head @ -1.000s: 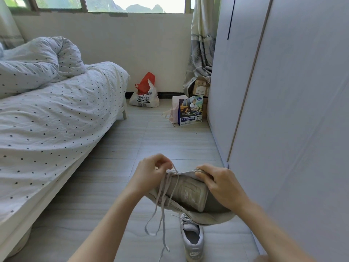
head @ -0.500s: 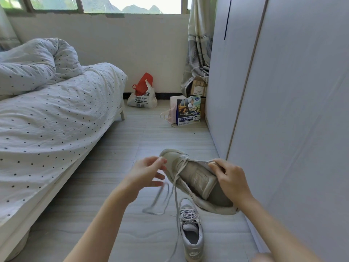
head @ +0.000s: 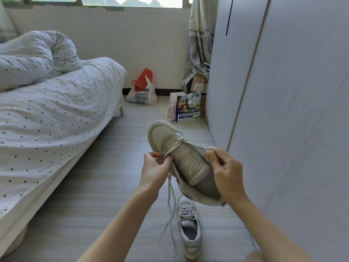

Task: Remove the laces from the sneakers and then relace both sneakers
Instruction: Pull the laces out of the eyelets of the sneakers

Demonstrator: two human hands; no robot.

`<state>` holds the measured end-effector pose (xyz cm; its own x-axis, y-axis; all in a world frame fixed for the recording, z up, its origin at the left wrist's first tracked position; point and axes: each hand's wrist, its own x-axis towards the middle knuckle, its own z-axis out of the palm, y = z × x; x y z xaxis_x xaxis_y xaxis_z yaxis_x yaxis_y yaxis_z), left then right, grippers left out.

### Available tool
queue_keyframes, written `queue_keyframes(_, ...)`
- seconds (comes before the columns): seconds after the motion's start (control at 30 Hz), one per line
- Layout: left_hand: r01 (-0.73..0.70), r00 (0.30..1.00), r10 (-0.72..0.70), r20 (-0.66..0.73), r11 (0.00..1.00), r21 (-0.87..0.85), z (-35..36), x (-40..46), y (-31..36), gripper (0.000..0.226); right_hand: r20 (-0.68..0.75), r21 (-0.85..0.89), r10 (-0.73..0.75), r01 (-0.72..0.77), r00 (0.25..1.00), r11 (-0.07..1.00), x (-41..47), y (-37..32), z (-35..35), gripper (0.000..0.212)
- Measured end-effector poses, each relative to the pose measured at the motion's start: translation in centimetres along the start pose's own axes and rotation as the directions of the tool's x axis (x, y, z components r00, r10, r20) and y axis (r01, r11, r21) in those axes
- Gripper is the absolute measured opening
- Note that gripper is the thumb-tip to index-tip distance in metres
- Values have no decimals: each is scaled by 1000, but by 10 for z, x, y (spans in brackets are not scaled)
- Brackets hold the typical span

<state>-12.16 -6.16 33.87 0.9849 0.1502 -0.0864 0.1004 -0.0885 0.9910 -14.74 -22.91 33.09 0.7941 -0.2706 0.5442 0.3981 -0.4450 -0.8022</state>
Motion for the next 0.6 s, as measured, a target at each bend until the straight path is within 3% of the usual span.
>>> queue_keyframes(0.1, 33, 999, -33, 36, 999, 9, 1, 1, 2, 6, -6, -17, 11, -11, 1000, 1000, -1, 1, 2, 10)
queue_keyframes(0.27, 237, 966, -200, 163, 938, -252, -1, -2, 13, 9, -68, 7, 67, -66, 995, 998, 3, 2, 3, 13)
queue_keyframes(0.37, 242, 958, -214, 192, 960, -140, -5, -3, 16, 11, -76, -9, 66, -67, 995, 998, 4, 2, 2, 13)
queue_keyframes(0.43, 129, 981, -122, 150, 991, -44, -5, -2, 14, 17, -81, -16, 79, -81, 994, 997, 4, 3, 2, 14)
queue_keyframes(0.5, -87, 995, 83, 61, 994, 70, -4, -3, 11, 16, -86, -21, 95, -97, 992, 995, 5, 5, 3, 14)
queue_keyframes(0.6, -427, 901, 429, 60, 858, 284, -2, -11, 11, 10, -98, -20, 106, -108, 990, 994, 5, 6, 3, 12)
